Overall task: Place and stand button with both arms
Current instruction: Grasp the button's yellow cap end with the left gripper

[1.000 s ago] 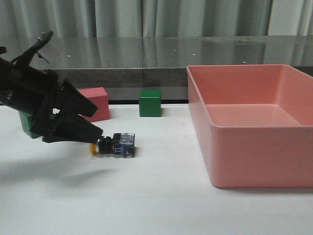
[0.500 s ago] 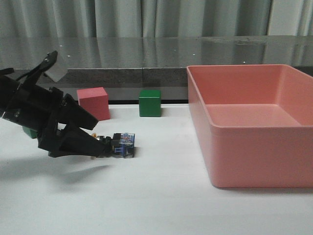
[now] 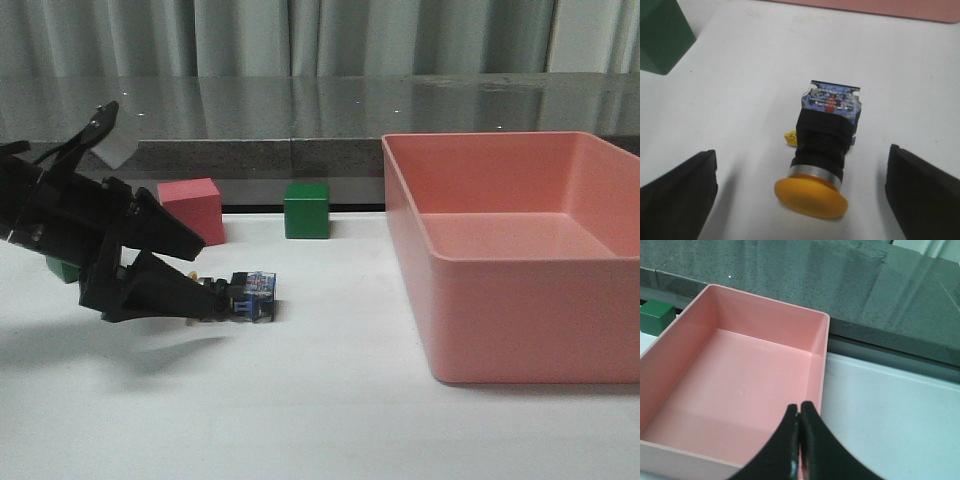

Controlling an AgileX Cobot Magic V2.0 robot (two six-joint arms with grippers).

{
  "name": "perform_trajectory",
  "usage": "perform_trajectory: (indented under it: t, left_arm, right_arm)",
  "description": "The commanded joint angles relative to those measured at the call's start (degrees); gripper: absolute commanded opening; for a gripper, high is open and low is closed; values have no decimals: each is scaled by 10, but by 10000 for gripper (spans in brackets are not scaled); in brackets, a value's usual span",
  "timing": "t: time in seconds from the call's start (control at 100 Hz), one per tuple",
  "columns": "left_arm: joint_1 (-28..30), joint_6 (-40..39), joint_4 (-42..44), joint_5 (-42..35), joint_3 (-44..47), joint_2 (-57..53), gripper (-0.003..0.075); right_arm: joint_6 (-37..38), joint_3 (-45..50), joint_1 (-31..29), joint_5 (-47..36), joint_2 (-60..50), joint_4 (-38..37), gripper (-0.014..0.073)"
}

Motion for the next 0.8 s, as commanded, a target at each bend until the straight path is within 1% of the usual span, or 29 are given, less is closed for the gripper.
perform_trajectory:
  t: [0.0,0.11,0.25,0.32,0.39,0.46,0.65,0.79]
  left_arm:
    - [0,1,-26,36,-13,-14,652]
    - [0,1,-26,50,-13,2,652]
    - [-1,1,-26,50,-13,12,649]
    - [-1,1,-26,50,-13,13,626]
    - [-1,1,-26,50,-13,13,584]
    - [-1,1,-26,50,-13,13,519]
    - [-1,1,-26,49,-13,13,270]
    - [-1,1,-26,49,-13,13,123]
  right_arm:
    - [1,-15,-4,-47,0,-1,-61]
    - [1,-15,-4,-47,0,-1,-61]
    - [1,-15,-4,-47,0,-1,-61]
    - [1,-15,-4,-47,0,-1,-61]
    - [1,-15,-4,-47,0,-1,-61]
    - [1,-15,-4,-47,0,-1,-61]
    - [1,-15,-4,-47,0,-1,-61]
    - [1,-15,-4,-47,0,-1,-61]
